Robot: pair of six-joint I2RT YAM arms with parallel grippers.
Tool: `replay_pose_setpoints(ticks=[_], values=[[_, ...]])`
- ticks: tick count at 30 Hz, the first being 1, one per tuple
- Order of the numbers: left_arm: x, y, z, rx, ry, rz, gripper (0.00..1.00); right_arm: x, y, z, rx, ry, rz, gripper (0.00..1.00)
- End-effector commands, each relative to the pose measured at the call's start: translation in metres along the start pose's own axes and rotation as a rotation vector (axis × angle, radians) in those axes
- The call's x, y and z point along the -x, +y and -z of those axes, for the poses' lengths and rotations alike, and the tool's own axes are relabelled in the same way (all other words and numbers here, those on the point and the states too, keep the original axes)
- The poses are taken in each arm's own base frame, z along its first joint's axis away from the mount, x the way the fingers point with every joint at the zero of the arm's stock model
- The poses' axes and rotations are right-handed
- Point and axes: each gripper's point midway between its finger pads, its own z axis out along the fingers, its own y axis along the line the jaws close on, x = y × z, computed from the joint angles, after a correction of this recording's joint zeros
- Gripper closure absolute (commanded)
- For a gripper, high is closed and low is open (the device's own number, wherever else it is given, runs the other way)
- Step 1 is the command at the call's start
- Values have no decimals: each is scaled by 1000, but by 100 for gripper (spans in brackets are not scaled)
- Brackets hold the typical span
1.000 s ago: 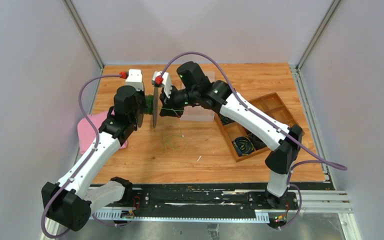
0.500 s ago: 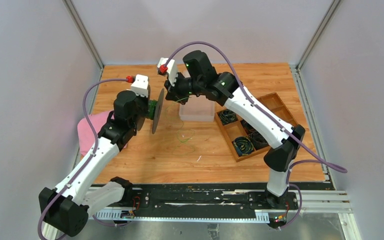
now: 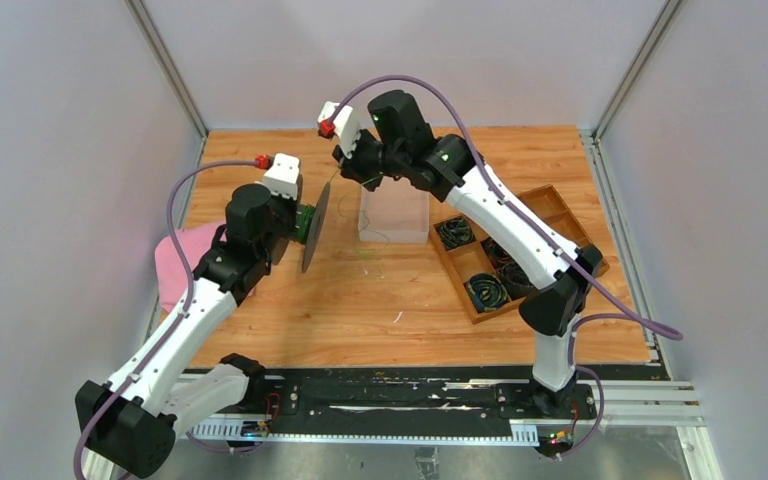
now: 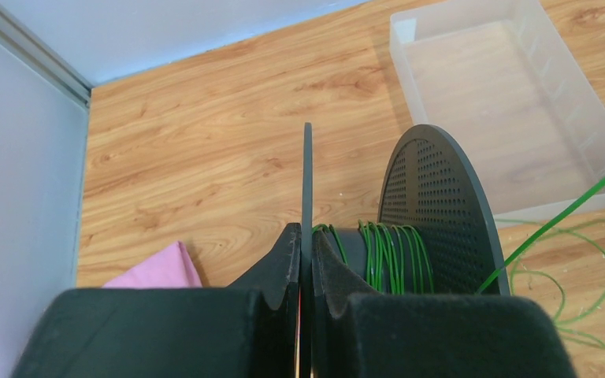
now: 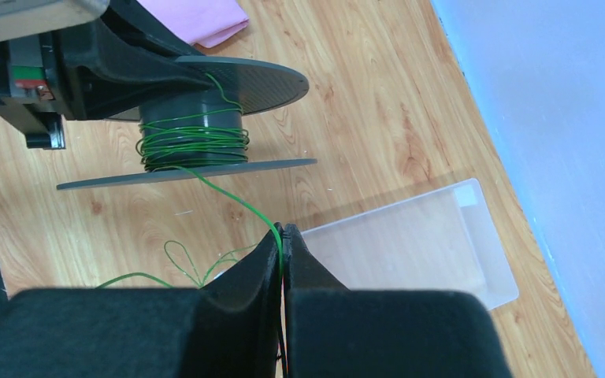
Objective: Wrap the cables
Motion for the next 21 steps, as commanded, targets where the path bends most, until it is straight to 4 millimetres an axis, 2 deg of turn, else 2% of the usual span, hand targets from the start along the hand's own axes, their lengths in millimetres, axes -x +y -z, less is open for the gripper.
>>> replay_pose_setpoints(ticks=[1,18,19,21], values=[[13,0,6,-1,-55,27,100,-2,-19,-3,-50,14,26,99],[7,-12,10,-53,-28,107,100,-11,-49,-13,-126,30,65,99],[7,-13,10,-61,-27,110,100,-20,-50,-22,-125,54,63,99],[9,-17,11,-83,-33,114,100,-26,-54,-26,-129,65,62,99]])
